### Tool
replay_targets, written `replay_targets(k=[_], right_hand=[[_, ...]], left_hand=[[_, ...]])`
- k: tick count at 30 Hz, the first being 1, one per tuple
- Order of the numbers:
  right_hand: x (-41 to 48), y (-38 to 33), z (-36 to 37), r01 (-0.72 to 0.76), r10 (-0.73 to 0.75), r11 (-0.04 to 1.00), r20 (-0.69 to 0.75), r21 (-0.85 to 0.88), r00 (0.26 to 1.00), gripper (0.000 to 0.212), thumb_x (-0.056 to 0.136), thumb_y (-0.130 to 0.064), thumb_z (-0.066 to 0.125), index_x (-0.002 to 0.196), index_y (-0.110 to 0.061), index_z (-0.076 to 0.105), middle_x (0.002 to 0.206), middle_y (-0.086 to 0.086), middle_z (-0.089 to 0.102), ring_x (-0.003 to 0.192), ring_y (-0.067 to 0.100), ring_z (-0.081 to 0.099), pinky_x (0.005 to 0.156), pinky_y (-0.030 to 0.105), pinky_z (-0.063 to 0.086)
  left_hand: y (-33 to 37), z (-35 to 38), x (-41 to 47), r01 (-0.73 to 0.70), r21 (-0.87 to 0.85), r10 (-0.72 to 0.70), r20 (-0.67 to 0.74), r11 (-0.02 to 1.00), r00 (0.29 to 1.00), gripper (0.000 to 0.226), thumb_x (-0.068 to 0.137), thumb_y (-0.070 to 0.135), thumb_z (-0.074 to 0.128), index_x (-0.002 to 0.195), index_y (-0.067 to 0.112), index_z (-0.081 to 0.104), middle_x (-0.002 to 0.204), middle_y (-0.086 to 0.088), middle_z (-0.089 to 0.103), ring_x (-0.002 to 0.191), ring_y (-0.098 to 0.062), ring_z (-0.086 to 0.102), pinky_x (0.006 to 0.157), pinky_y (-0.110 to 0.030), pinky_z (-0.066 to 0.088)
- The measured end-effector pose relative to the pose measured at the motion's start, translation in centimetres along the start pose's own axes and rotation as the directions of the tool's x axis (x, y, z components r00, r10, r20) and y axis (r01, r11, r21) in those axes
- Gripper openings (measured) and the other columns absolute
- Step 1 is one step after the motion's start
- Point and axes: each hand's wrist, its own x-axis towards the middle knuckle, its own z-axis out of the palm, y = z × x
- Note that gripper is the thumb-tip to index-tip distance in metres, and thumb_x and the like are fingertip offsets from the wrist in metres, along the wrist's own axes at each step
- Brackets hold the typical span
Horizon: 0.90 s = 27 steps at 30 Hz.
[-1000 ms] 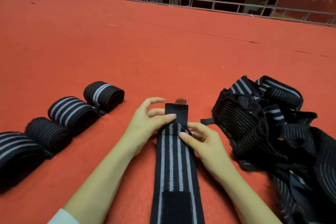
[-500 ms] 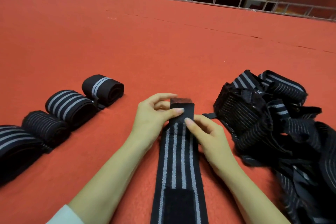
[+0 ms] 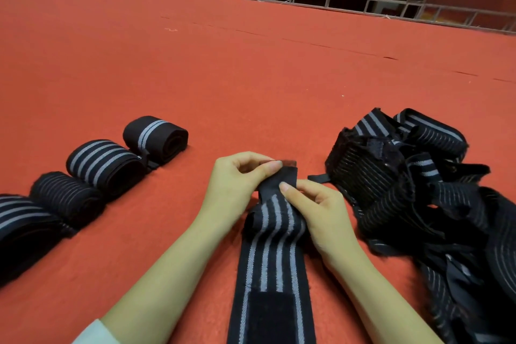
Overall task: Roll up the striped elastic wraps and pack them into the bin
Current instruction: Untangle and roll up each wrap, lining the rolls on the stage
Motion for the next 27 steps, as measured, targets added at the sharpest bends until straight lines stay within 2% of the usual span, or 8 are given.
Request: replay_targets(k=[3,6,10,12,15,18,23,27], right_hand=[[0.1,0.0,-0.1,-0.055,0.055,0.998,0.015,0.04,0.998,0.014,0.089,-0.01,0.061,0.096,-0.004,0.07,0.087,0.01,0.074,0.077,0.015,0.068,0.07,0.023,0.054],[-0.2,0.0,0.3,-0.165,0.153,0.984,0.161,0.065,0.975,0.029,0.083,-0.012,0.066,0.111,-0.003,0.065,0.097,0.011,0.074,0.086,0.02,0.069,0.078,0.027,0.056],[0.0,0.2,0.0,-0.142,0.141,0.99,0.081,0.001,0.987,0.022,0.084,0.0,0.066,0.106,-0.002,0.068,0.094,0.01,0.074,0.079,0.014,0.069,0.072,0.021,0.054],[0.0,0.2,-0.2,-0.145,0.144,0.989,0.058,0.017,0.988,0.022,0.083,0.001,0.066,0.105,-0.002,0.069,0.09,0.008,0.074,0.075,0.011,0.068,0.067,0.019,0.053],[0.0,0.1,-0.2,-0.133,0.131,0.991,0.066,0.027,0.989,0.023,0.083,0.0,0.067,0.106,-0.002,0.069,0.092,0.01,0.074,0.077,0.012,0.068,0.068,0.018,0.052],[0.1,0.2,-0.4,-0.111,0.111,0.994,0.055,0.001,0.992,0.022,0.084,-0.001,0.067,0.105,-0.005,0.07,0.095,0.012,0.074,0.08,0.014,0.069,0.07,0.019,0.053],[0.1,0.5,-0.4,-0.145,0.145,0.989,0.068,0.002,0.987,0.024,0.083,-0.006,0.069,0.107,-0.007,0.068,0.096,0.013,0.074,0.083,0.018,0.07,0.071,0.022,0.054],[0.1,0.7,-0.5,-0.159,0.147,0.985,0.141,0.073,0.979,0.033,0.084,-0.027,0.066,0.109,-0.005,0.068,0.104,0.016,0.072,0.093,0.021,0.068,0.083,0.031,0.053]], left_hand=[[-0.1,0.0,0.0,-0.027,0.005,0.027,-0.032,1.0,0.999,0.002,0.081,0.012,0.073,0.079,0.012,0.074,0.073,0.003,0.073,0.071,-0.004,0.066,0.065,-0.017,0.051],[0.1,-0.9,0.4,-0.027,-0.054,0.022,-0.102,0.998,0.995,0.003,0.082,0.015,0.071,0.08,0.013,0.073,0.076,0.001,0.073,0.076,-0.009,0.066,0.071,-0.025,0.055],[0.7,-1.6,0.7,0.231,-0.217,-0.226,0.047,0.948,0.973,0.045,0.08,0.054,0.051,0.069,0.014,0.07,0.08,-0.002,0.072,0.077,-0.011,0.067,0.071,-0.024,0.05],[0.5,-1.6,0.7,0.315,-0.205,-0.297,0.118,0.927,0.948,0.052,0.081,0.059,0.047,0.058,0.016,0.067,0.085,-0.005,0.074,0.081,-0.013,0.067,0.072,-0.026,0.048],[0.3,-1.5,0.4,0.308,-0.121,-0.291,0.139,0.944,0.946,0.026,0.073,0.042,0.07,0.076,0.017,0.062,0.085,0.0,0.069,0.08,-0.013,0.064,0.065,-0.021,0.05],[0.0,-1.8,0.4,0.348,-0.005,-0.336,0.254,0.937,0.907,0.035,0.068,0.042,0.074,0.098,0.023,0.068,0.09,-0.001,0.072,0.078,-0.014,0.066,0.068,-0.026,0.049],[-0.3,-1.9,0.3,0.136,0.225,-0.192,0.25,0.965,0.949,0.008,0.087,0.027,0.068,0.092,0.024,0.073,0.073,0.005,0.07,0.058,-0.001,0.059,0.049,-0.019,0.043],[-1.1,-1.6,0.4,-0.098,0.451,0.02,0.176,0.887,0.984,0.011,0.082,0.033,0.071,0.088,0.023,0.075,0.082,0.006,0.074,0.078,-0.008,0.069,0.074,-0.027,0.052]])
